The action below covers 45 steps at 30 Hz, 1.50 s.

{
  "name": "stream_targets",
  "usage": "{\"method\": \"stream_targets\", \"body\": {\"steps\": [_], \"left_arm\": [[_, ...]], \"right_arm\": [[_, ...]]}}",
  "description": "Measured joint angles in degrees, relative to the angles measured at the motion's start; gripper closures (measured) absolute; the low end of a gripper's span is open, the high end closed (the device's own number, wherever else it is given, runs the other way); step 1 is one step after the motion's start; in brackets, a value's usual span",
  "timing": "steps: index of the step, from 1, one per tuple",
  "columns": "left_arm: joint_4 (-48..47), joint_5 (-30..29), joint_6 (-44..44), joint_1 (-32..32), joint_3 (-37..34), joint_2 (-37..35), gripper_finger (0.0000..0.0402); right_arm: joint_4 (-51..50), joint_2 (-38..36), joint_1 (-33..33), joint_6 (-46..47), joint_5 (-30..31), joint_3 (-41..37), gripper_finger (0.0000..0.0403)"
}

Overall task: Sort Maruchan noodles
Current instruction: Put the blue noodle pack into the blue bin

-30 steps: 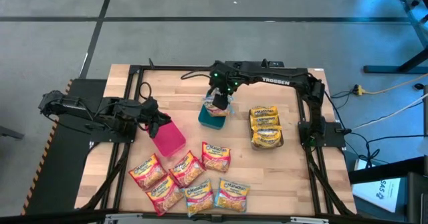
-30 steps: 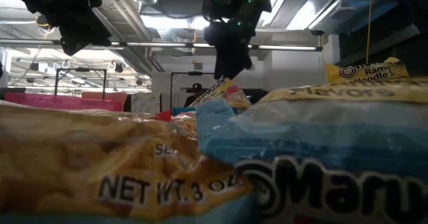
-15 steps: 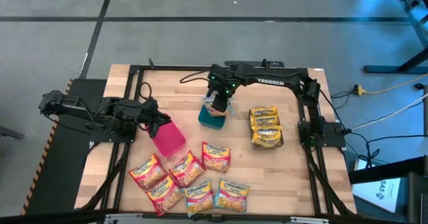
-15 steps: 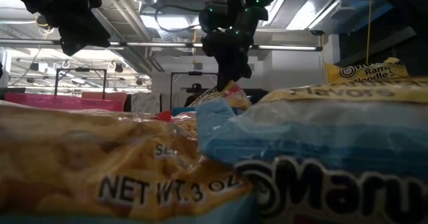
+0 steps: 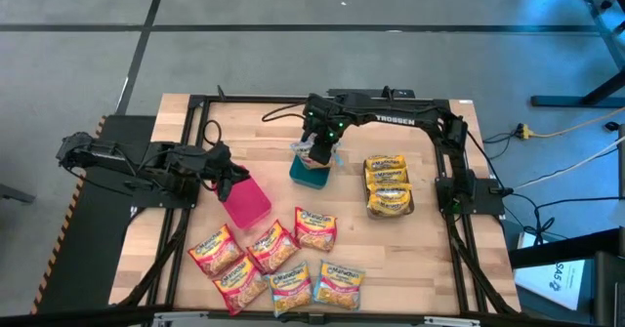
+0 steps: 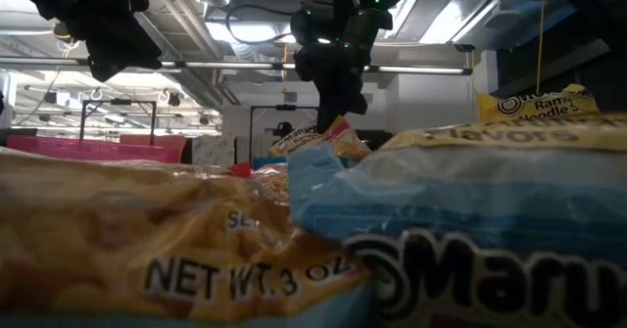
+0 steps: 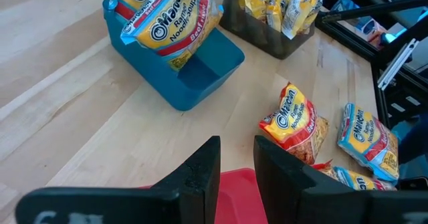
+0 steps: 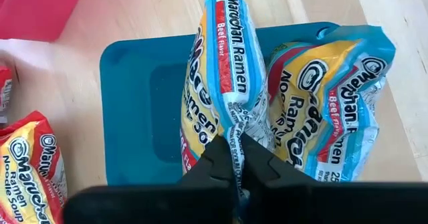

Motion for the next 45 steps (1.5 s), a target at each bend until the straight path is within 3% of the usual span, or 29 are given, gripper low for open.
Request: {"method": "stream_targets", "body": {"steps": [12,19,39,45], "left_arm": [[0.0,0.0,-0.1,0.0,0.0,0.0,0.0317],[0.0,0.0,-0.2,0.0,0.0,0.0,0.0317],[0.1,-0.5,0.1,0.0,0.0,0.0,0.0317],[0.3,-7.1,0.0,0.0,0.0,1.2,0.0317]], "right_arm": [[-1.6,-1.0,0.0,1.0,0.0,5.1,0.0401],[-1.6,-1.0,0.0,1.0,4.0,8.8,0.0401],[7.8,-1.0,4.0,2.9,15.2,-0.9,0.0402],[7.8,-1.0,4.1,3.4,15.8,-0.9,0.0402]]}}
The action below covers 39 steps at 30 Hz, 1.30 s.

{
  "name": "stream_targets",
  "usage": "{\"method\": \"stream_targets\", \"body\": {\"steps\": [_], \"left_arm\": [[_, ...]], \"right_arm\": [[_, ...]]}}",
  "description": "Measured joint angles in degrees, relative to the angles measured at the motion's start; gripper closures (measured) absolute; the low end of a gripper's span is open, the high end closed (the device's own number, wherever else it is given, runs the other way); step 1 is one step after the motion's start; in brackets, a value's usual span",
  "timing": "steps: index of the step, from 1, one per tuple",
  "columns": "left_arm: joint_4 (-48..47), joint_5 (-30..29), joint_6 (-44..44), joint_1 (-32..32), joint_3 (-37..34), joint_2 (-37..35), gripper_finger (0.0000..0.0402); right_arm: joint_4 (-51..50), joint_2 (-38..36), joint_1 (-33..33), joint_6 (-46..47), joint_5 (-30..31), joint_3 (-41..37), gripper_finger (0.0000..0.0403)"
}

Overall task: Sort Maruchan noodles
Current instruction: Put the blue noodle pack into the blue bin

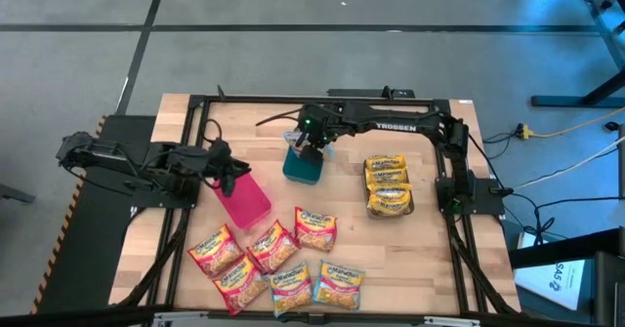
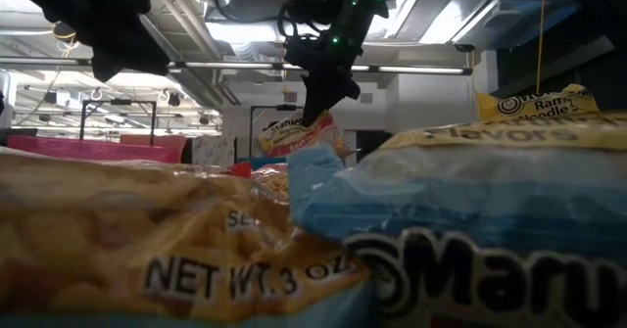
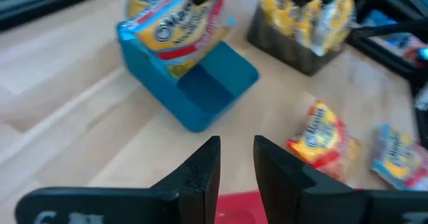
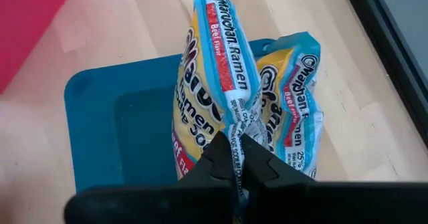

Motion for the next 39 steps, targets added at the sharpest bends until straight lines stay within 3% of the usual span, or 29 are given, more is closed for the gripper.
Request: {"method": "stream_targets", "body": {"steps": [6,10,33,39], "left_arm": [[-0.1,-0.5,-0.3,0.0,-0.1,1.0,0.0317],[0.0,-0.3,-0.5,0.0,-0.1,1.2,0.0317],[-0.1,-0.2,0.0,0.0,-0.1,1.5,0.0317],[-0.1,-0.2,0.0,0.0,-0.1,1.5,0.0317]], "right_arm": [[1.2,0.0,0.0,0.6,2.9,0.2,0.0402],[5.1,-0.2,0.0,0.9,1.3,0.5,0.0402],[4.0,6.7,1.7,5.1,-1.1,-1.7,0.0402],[1.7,6.7,1.5,4.5,-6.6,2.1,0.039]]}}
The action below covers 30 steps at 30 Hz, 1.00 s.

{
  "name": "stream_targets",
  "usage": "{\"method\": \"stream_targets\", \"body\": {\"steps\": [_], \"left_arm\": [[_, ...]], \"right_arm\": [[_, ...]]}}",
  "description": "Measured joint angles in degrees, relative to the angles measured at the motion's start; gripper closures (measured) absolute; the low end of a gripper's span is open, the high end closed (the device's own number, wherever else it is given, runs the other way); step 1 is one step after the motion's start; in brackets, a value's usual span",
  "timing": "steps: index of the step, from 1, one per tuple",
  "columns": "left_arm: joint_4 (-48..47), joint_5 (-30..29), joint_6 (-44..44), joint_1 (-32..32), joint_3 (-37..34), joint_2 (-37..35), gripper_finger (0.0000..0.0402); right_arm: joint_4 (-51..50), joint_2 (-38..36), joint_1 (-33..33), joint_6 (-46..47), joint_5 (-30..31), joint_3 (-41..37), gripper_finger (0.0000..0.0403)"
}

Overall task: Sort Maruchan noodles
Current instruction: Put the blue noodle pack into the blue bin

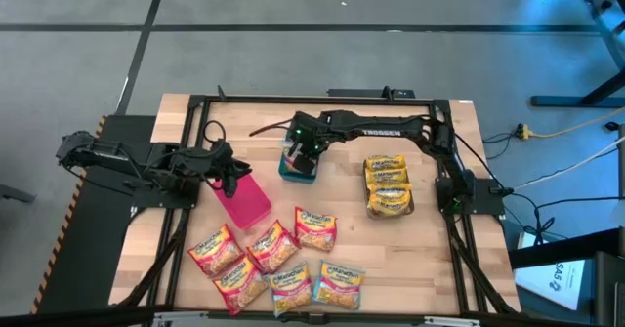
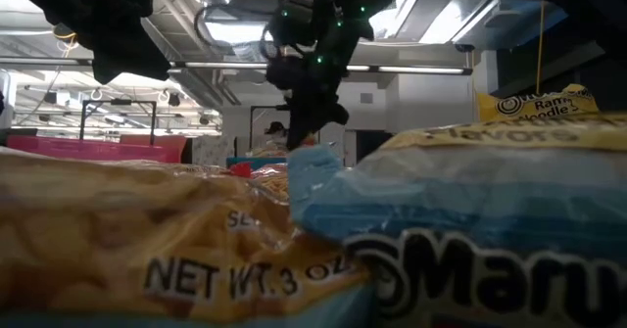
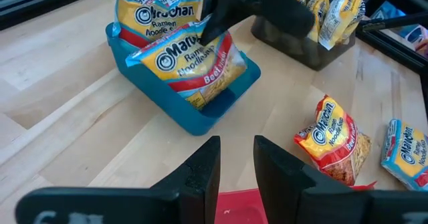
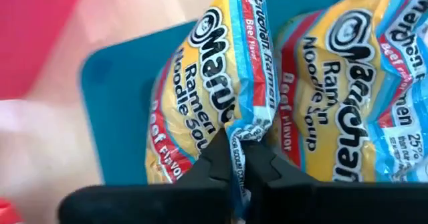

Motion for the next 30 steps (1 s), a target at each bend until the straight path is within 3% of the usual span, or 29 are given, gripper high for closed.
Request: {"method": "stream_targets", "body": {"steps": [9,13,20,30], "left_arm": [[0.0,0.0,0.0,0.0,0.0,0.0,0.0317],[0.0,0.0,0.0,0.0,0.0,0.0,0.0317],[0.0,0.0,0.0,0.0,0.0,0.0,0.0317],[0.0,-0.3,1.2,0.0,0.0,0.0,0.0317]], "right_arm": [[-5.1,-0.1,0.0,-0.7,-0.4,2.4,0.0289],[-8.2,-0.1,0.0,0.7,-5.6,2.4,0.0265],[-10.0,-0.7,0.5,3.9,-12.5,2.4,0.026],[-8.8,-1.0,3.7,3.8,-13.5,2.4,0.0274]]}}
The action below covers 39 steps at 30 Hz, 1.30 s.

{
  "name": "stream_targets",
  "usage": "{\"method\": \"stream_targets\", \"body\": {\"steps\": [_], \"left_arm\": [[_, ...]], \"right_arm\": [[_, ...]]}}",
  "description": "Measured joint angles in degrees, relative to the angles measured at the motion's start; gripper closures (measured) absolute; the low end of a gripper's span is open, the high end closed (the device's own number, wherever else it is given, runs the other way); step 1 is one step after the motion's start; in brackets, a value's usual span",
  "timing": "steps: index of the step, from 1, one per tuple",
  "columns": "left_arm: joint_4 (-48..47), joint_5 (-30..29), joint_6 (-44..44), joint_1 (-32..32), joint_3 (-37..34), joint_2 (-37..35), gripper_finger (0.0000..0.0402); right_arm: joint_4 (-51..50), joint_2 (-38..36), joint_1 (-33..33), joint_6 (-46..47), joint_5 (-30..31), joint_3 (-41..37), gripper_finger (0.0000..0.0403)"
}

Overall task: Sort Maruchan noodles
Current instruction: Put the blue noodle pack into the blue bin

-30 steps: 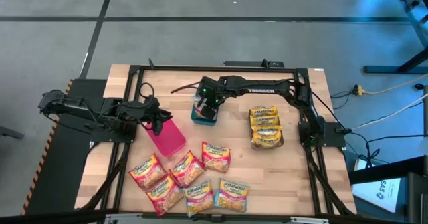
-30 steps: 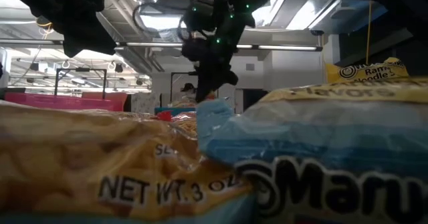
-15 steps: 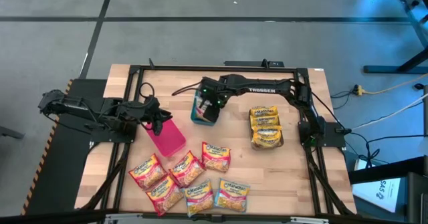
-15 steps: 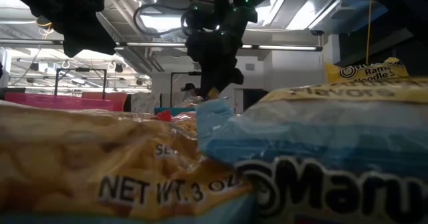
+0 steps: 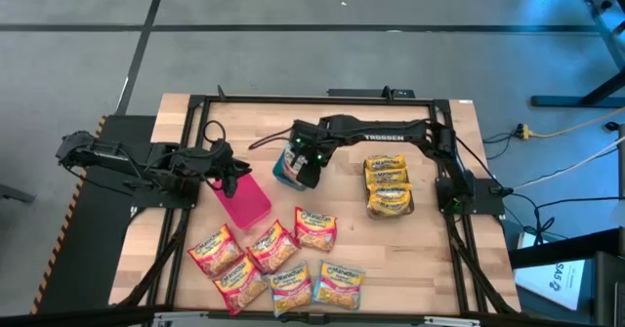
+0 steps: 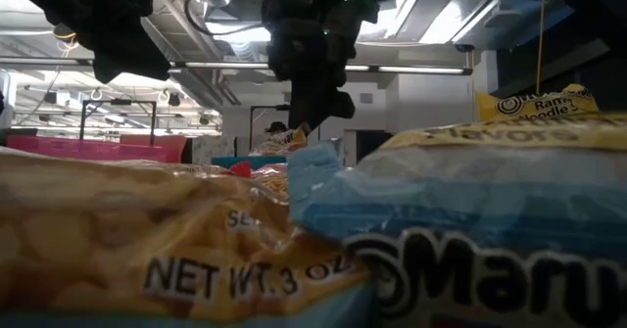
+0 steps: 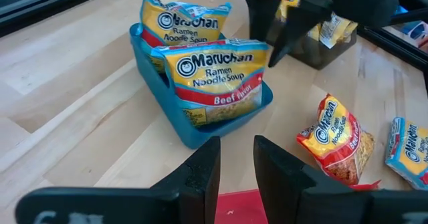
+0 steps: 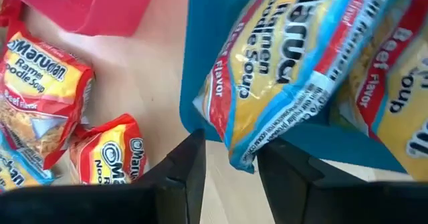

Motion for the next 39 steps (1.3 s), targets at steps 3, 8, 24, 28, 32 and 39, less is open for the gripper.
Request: {"method": "stream_targets", "body": {"steps": [3,8,24,28,32,39], "left_arm": [[0.0,-0.3,0.4,0.0,0.0,0.0,0.0317],[0.0,-1.2,0.3,0.0,0.0,0.0,0.0317],[0.0,-1.7,0.3,0.0,0.0,0.0,0.0317],[0.0,-1.7,0.3,0.0,0.0,0.0,0.0317],[0.0,-1.7,0.3,0.0,0.0,0.0,0.0317],[0.0,-1.6,0.3,0.0,0.0,0.0,0.0317]], "right_arm": [[1.5,0.0,1.6,0.0,0.7,0.0,0.0276],[5.4,0.0,3.4,0.0,2.4,0.0,0.0277],[7.1,0.0,7.7,0.0,3.1,0.0,0.0277],[7.0,0.0,8.9,0.0,3.2,0.0,0.0277],[6.7,0.0,9.6,0.0,4.9,0.0,0.0277],[4.8,0.0,9.4,3.3,5.0,0.0,0.0277]]}}
